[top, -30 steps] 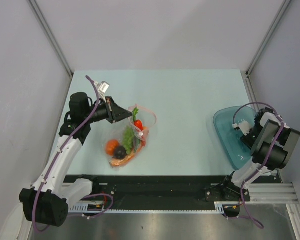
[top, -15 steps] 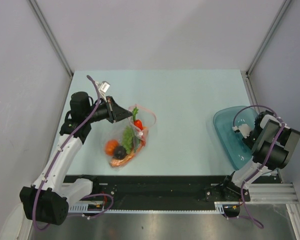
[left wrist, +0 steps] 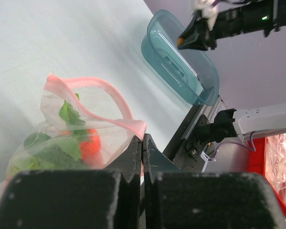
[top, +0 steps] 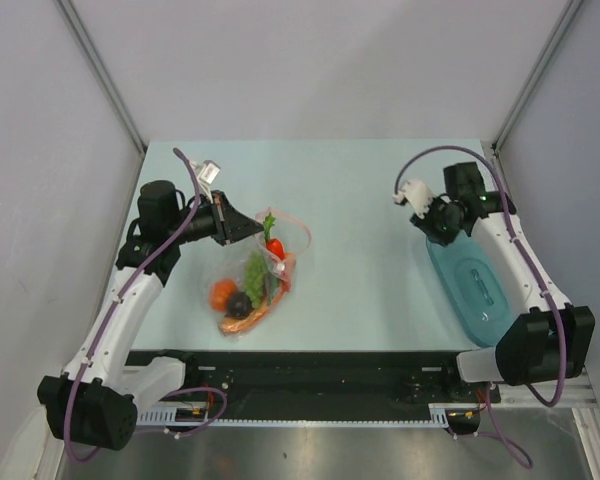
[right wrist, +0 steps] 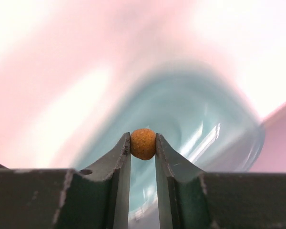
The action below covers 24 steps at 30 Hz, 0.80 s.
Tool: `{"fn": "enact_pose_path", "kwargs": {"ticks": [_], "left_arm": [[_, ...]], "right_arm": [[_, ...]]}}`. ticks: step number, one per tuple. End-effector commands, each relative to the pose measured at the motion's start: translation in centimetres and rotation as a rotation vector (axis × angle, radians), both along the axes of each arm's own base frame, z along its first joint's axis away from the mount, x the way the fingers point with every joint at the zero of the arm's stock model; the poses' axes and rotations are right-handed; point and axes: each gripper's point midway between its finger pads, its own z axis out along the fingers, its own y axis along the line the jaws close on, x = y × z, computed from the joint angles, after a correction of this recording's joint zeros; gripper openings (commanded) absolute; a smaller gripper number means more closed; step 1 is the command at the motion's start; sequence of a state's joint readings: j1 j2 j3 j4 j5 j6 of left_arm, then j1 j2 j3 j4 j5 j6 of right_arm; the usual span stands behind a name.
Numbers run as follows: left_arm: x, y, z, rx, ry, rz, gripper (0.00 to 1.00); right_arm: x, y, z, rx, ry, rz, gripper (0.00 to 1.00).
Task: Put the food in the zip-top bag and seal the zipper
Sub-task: Pick up the fake fruit from the bin, then place the fake fruit in the zipper food storage bag.
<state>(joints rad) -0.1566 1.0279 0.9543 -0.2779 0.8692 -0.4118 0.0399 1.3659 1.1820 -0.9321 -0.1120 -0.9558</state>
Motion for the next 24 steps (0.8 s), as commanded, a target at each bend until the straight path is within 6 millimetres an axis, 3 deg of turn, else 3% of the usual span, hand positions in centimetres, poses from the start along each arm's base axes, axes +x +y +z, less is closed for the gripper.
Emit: {"fn": "enact_pose_path", "kwargs": {"ticks": [1, 5, 7, 12, 16, 17, 24], "left_arm": [[-0.1, 0.0, 2.6, -0.002, -0.097, -0.013, 0.0], [-0.1, 0.0, 2.7, -0.005, -0.096, -0.012, 0.0], [-0.2, 0.0, 2.8, -0.007, -0.098, -0.011, 0.0], [-0.3, 0.1, 2.6, -0.002, -0.096, -0.008, 0.0], [-0.3, 0.1, 2.4, -0.006, -0.096, -0.004, 0.0], [-0.4, 0.1, 2.4, -0.006, -0.097, -0.003, 0.0], [-0.6, 0.2, 2.5, -0.002, -0.099, -0.006, 0.0]], "right_arm": [[1.0, 11.0, 7.4, 0.351, -0.106, 0.1, 0.02], [-0.5, 20.4, 12.0, 0.679, -0.052, 0.211, 0.03], [-2.3, 24.4, 12.8, 0.782, 0.028, 0.31, 0.03], [-3.3, 29.6, 12.7, 0.898, 0.146, 0.358, 0.02], [-3.4, 33.4, 12.0, 0.91, 0.135, 0.435, 0.03], [-4.2, 34.6, 12.2, 0.908, 0.135, 0.469, 0.03], [-4.0, 38.5, 10.1, 0.85, 0.11, 0.516, 0.03]]}}
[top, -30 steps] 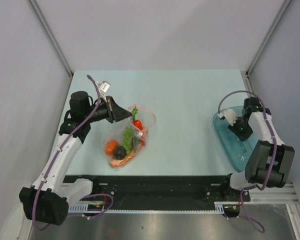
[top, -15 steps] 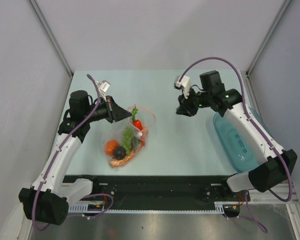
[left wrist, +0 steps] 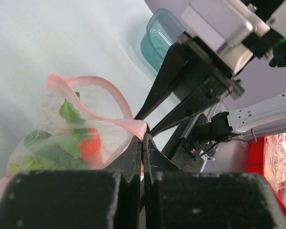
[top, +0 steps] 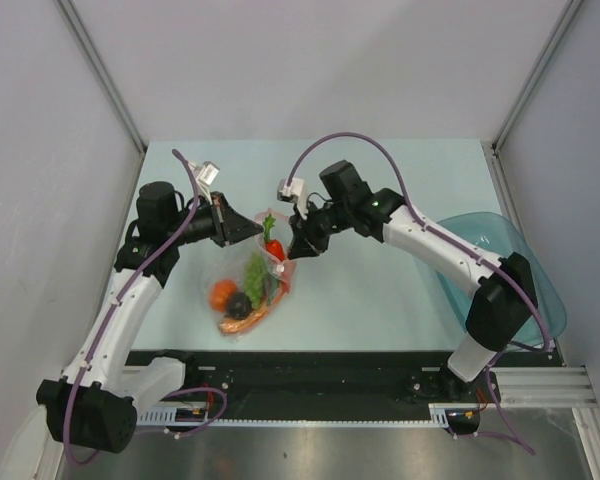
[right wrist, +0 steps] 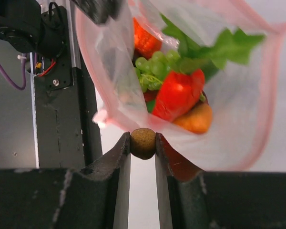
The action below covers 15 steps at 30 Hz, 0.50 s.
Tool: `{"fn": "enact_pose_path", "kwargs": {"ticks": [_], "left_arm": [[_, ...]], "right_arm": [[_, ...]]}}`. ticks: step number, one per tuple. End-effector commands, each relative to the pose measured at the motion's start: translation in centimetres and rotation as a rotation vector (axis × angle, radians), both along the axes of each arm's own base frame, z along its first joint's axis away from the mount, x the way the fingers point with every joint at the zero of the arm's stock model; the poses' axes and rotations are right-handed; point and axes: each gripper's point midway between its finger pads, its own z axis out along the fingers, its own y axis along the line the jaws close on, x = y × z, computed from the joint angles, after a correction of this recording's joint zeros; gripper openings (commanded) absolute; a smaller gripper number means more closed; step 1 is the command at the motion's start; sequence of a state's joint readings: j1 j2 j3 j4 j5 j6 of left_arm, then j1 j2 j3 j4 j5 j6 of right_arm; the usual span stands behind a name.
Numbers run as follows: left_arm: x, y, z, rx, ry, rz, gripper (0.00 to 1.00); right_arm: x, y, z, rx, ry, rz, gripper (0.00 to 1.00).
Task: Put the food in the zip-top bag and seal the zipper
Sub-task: Place the fake fruit in the zipper food storage bag.
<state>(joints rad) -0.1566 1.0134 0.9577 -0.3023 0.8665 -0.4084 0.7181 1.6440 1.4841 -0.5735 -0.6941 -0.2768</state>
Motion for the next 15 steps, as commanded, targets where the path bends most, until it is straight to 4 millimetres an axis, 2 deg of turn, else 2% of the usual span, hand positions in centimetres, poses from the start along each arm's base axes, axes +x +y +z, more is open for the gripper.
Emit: {"fn": "enact_pose_path", "kwargs": {"ticks": [1, 6, 8, 10, 11, 12, 15], "left_arm": [[-0.2, 0.1, 2.3, -0.003, -0.103, -0.011, 0.0], [-0.3, 0.1, 2.3, -0.005, -0.103, -0.015, 0.0], [-0.3, 0.1, 2.3, -0.005, -0.108, -0.014, 0.0], [-0.4, 0.1, 2.3, -0.007, -0.106, -0.015, 0.0], [-0.4, 0.1, 2.3, -0.007, -0.106, -0.015, 0.0], [-0.4, 0.1, 2.3, -0.006, -0.105, -0.015, 0.0], [-0.5, 0.1, 2.4, -0.004, -0.11, -0.016, 0.0]], "right_arm": [[1.9, 3.0, 2.5, 0.072, -0.097, -0.017, 0.03], [3.0, 3.6, 1.6, 0.036, -0.097, -0.036, 0.42], [3.1, 3.4, 1.9, 0.028, -0.107, -0.045, 0.56], [2.9, 3.2, 2.2, 0.027, -0.114, -0.044, 0.62], [2.8, 3.0, 2.5, 0.026, -0.116, -0.044, 0.71], [2.5, 2.7, 2.5, 0.016, -0.109, -0.042, 0.75], [1.9, 1.6, 3.6, 0.023, -0.112, -0.045, 0.75]]}}
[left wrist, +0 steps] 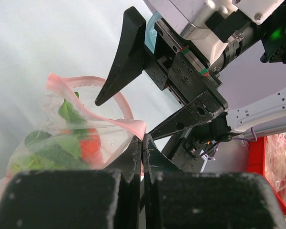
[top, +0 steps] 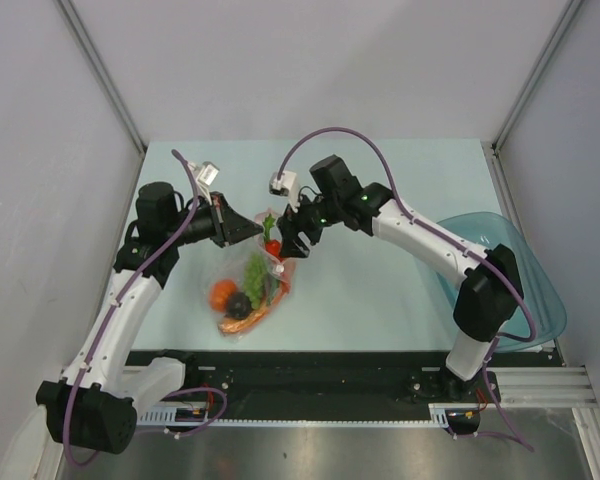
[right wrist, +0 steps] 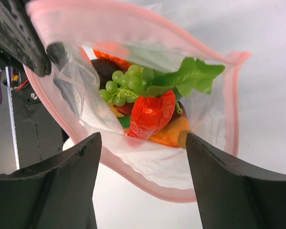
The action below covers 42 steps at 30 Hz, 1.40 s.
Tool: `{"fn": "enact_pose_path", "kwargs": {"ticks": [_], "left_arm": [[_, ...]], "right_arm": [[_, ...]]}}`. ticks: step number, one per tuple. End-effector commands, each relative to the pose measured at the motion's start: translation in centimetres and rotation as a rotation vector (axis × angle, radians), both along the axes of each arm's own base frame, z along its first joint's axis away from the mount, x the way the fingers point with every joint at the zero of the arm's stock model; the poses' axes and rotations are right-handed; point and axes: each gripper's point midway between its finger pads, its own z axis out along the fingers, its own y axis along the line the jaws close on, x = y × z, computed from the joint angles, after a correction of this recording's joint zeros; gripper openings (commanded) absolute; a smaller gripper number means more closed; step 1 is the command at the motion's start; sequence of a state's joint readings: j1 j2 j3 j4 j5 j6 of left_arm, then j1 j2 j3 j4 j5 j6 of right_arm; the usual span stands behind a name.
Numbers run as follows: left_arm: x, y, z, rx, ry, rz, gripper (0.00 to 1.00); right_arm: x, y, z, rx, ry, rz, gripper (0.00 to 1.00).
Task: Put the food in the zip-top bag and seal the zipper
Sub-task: Place the fake fruit in the zipper food storage bag, then adjust the zipper food storage bag at the center of the board.
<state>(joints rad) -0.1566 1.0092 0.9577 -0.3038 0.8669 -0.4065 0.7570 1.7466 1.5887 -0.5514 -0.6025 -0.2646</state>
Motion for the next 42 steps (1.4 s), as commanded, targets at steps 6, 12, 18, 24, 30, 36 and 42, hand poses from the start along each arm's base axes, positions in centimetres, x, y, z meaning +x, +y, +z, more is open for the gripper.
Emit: {"fn": "enact_pose_path", "kwargs": {"ticks": [6, 12, 18, 24, 30, 36, 42], "left_arm": [[-0.7, 0.0, 2.4, -0.009, -0.106, -0.026, 0.0], [-0.7, 0.0, 2.5, -0.012, -0.109, -0.029, 0.0], [-0.7, 0.1, 2.3, -0.003, -0.107, -0.025, 0.01], [-1.2, 0.3, 2.2, 0.026, -0.12, -0.034, 0.01], [-2.4, 1.2, 3.3, 0.107, -0.185, -0.03, 0.01], [-4.1, 1.3, 6.3, 0.098, -0.268, -0.03, 0.01], [-6.5, 0.7, 9.3, 0.052, -0.316, -0.07, 0.01]], "right_arm": [[2.4, -5.2, 2.1, 0.015, 0.011, -0.157, 0.61], [3.4, -6.6, -1.1, -0.036, 0.116, -0.192, 0.56], [1.9, -5.2, -2.8, -0.037, 0.22, -0.13, 0.55], [0.3, -3.9, -1.5, 0.011, 0.256, -0.043, 0.0], [-1.9, -2.9, 8.3, 0.221, 0.217, 0.053, 0.0], [-6.2, -1.2, 14.6, 0.315, 0.187, 0.169, 0.0], [-7.5, -0.6, 15.2, 0.283, 0.171, 0.241, 0.0]]}}
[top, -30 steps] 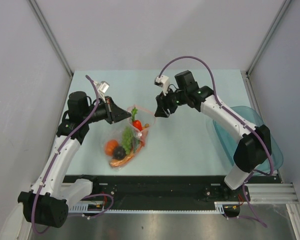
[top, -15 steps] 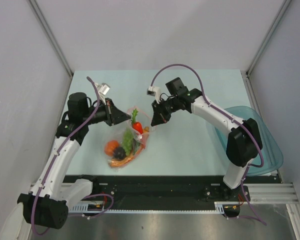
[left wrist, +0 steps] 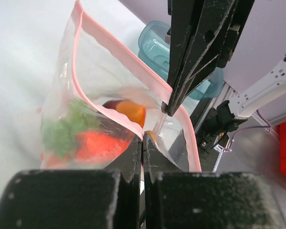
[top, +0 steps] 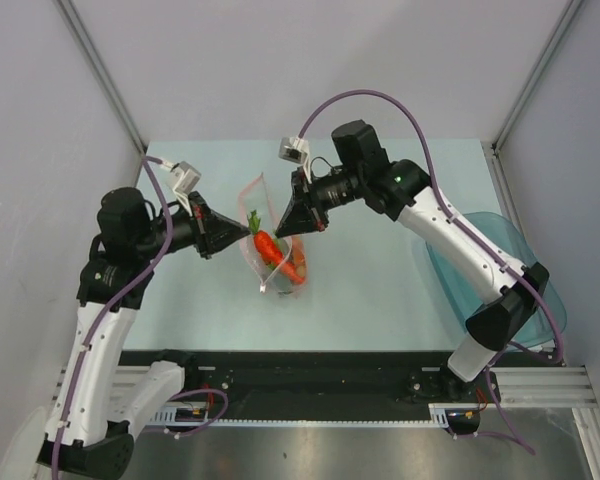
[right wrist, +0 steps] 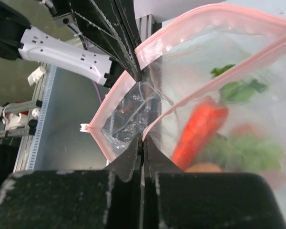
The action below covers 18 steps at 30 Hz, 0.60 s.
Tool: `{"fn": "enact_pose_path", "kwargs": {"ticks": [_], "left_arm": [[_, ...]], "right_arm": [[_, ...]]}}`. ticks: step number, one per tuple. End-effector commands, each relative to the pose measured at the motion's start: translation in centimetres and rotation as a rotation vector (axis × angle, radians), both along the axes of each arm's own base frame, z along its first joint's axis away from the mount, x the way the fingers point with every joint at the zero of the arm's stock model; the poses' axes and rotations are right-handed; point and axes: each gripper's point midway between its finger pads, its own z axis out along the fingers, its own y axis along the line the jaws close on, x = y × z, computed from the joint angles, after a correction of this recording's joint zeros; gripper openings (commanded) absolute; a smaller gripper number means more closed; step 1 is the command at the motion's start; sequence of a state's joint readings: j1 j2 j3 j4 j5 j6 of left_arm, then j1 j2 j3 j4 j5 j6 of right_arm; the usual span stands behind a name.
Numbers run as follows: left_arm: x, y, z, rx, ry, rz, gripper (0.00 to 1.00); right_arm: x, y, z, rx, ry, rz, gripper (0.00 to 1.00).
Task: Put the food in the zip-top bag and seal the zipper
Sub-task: Adjust the zipper food storage bag at the center of the board.
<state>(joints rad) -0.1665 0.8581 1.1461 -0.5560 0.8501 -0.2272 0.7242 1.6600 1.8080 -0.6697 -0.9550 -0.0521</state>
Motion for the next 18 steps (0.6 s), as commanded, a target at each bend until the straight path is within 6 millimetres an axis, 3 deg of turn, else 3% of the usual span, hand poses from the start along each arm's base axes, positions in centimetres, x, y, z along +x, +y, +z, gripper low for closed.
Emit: {"fn": "enact_pose_path", "kwargs": {"ticks": [1, 6, 10, 15, 18], "left_arm": [[-2.1, -0.6, 3.0, -0.043, -0.06, -0.046, 0.02], [-3.1, -2.6, 1.2, -0.13, 0.051, -0.09, 0.01], [-2.7, -4.4, -0.8, -0.146, 0.139, -0.122, 0.0], [-1.8, -4.0, -1.9, -0.029, 0.075, -0.122, 0.16], [-2.6, -3.2, -1.3, 0.042, -0.044, -0.143, 0.27]], "right_arm": [[-1.4, -0.1, 1.6, 0.011, -0.031, 0.077, 0.0], [-0.3, 1.3, 0.3, -0.002, -0.05, 0.12, 0.0], [0.5, 2.5, -1.1, -0.009, -0.035, 0.17, 0.0], [0.3, 2.6, -2.5, -0.025, -0.025, 0.208, 0.0], [-0.2, 2.3, -2.8, -0.025, 0.008, 0.224, 0.0]]}}
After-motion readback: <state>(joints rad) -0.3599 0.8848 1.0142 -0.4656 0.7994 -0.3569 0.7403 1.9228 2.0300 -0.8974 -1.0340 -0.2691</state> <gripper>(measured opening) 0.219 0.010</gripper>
